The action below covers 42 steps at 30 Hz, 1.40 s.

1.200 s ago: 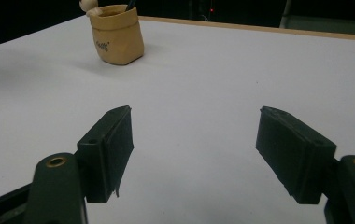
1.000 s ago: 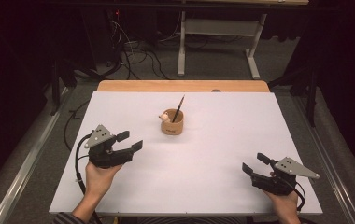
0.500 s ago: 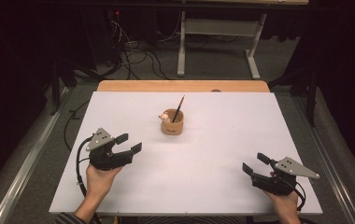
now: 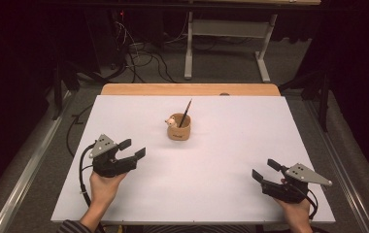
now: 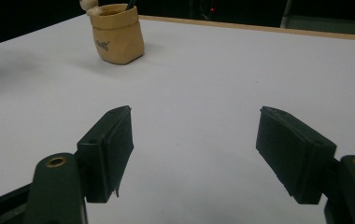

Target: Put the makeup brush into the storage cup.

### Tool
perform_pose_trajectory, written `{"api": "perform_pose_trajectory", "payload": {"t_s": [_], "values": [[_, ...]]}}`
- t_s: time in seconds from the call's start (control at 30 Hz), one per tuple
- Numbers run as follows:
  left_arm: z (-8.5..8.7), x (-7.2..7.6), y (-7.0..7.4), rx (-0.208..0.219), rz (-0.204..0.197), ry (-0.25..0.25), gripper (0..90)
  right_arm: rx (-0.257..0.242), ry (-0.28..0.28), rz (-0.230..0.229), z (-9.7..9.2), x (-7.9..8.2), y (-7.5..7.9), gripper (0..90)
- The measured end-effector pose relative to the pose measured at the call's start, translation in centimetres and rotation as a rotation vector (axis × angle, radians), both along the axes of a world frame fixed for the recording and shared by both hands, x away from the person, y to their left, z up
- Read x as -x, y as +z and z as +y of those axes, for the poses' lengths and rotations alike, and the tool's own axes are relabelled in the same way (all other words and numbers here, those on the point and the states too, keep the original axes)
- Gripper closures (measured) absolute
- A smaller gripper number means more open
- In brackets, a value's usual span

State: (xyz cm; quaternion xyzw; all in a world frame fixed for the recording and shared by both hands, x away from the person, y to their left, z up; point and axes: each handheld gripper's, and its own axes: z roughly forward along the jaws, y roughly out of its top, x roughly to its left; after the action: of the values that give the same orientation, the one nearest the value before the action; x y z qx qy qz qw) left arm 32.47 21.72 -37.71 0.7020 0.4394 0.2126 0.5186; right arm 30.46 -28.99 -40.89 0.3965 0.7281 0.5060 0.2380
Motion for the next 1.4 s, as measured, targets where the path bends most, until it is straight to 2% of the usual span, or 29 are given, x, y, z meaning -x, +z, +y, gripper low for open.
{"api": "perform_pose_trajectory", "payload": {"t_s": [0.27, 0.43, 0.63, 0.8, 1.07, 1.4], "values": [[0.0, -0.3, -0.5, -0.014, 0.004, 0.02, 35.1, 0.006, 0.0, 0.001, 0.0, 0.0, 0.0, 29.3], [0.0, -0.4, -0.7, -0.005, 0.003, 0.028, 35.1, 0.004, -0.004, 0.003, 0.0, -0.1, 0.0, 29.3], [-0.1, -0.5, -1.2, -0.012, 0.019, 0.028, 35.1, 0.006, -0.003, 0.005, 0.1, -0.1, 0.0, 29.3], [-0.1, -0.6, -1.6, -0.001, 0.028, 0.035, 35.1, 0.006, -0.003, 0.005, 0.0, -0.1, 0.0, 29.3], [-0.1, -0.8, -2.0, -0.031, 0.034, 0.054, 35.0, 0.003, -0.003, 0.009, 0.0, -0.2, -0.1, 29.2], [0.1, -1.0, -2.7, -0.036, 0.049, 0.07, 35.2, 0.004, -0.007, 0.017, -0.1, -0.4, -0.1, 29.2]]}}
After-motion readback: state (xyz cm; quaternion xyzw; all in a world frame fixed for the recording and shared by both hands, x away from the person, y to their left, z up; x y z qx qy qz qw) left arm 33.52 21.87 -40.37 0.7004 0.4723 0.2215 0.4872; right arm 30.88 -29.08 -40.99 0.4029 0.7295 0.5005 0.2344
